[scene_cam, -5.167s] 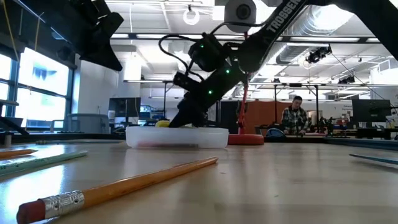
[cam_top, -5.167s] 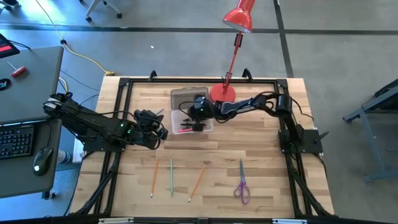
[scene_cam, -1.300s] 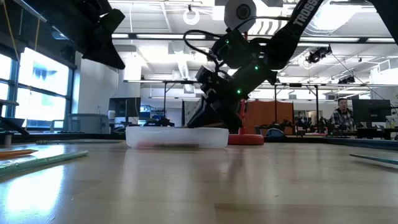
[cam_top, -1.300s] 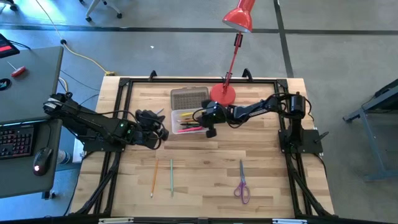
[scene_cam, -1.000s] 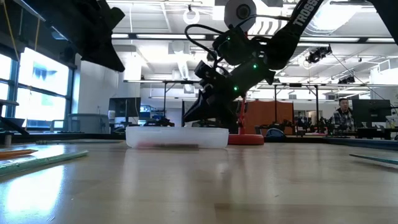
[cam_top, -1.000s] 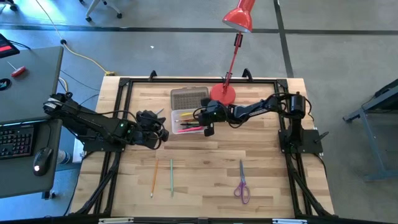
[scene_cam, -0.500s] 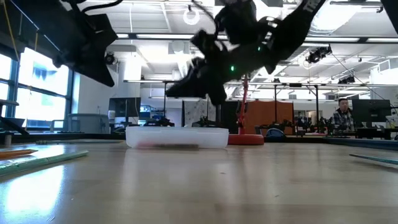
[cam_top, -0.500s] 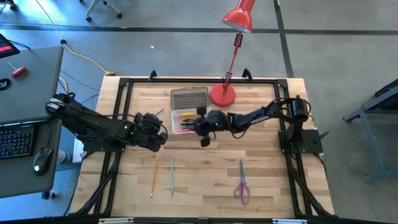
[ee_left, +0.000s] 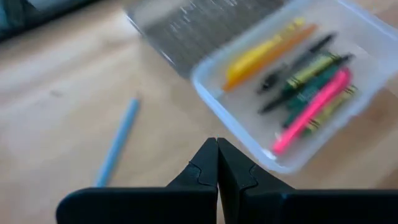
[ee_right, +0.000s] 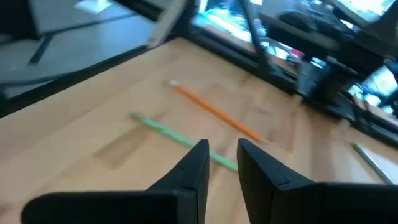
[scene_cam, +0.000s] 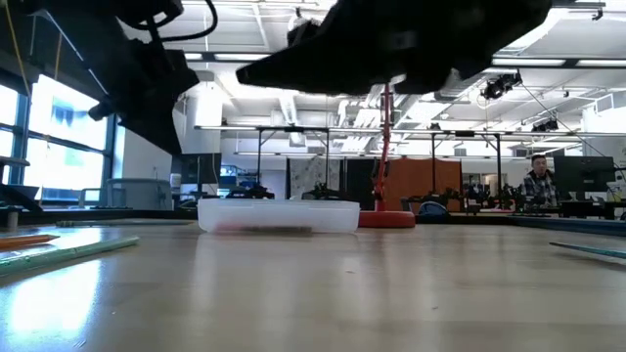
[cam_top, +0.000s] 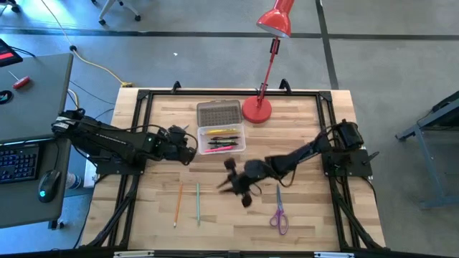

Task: Pick & place school supplies into a supply box
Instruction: Put the blue pencil into the black supply box

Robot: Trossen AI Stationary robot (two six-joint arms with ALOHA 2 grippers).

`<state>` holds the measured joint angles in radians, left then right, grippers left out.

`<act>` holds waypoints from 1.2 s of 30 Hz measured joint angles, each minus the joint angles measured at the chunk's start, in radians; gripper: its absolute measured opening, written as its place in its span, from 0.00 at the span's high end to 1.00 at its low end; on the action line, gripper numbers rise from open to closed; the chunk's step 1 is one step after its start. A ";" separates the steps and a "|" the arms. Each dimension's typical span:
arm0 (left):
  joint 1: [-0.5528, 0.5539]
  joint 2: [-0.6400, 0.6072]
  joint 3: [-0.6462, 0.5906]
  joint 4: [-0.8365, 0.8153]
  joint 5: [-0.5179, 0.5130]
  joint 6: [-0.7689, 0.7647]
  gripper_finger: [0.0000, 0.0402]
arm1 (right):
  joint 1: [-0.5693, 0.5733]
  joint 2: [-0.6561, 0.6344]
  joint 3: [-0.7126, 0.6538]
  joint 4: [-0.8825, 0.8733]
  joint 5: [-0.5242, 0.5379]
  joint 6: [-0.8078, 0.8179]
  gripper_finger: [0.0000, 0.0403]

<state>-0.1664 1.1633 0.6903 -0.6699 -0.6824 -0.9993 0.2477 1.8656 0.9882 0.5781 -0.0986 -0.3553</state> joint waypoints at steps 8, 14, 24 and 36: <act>0.009 0.000 0.000 -0.010 0.233 -0.010 0.86 | 0.085 0.000 0.000 0.002 0.221 -0.036 0.80; 0.010 0.000 0.000 -0.171 0.127 -0.003 0.71 | 0.118 0.000 0.000 -0.006 0.358 -0.015 0.78; 0.168 -0.001 -0.129 -0.149 0.120 0.069 0.58 | 0.187 0.000 0.000 -0.014 0.399 0.061 0.78; 0.534 -0.001 -0.280 0.228 0.285 0.452 0.56 | 0.191 0.000 0.000 -0.014 0.399 0.034 0.78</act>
<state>0.3673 1.1625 0.4106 -0.4423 -0.3972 -0.5470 0.4385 1.8652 0.9882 0.5641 0.3007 -0.3209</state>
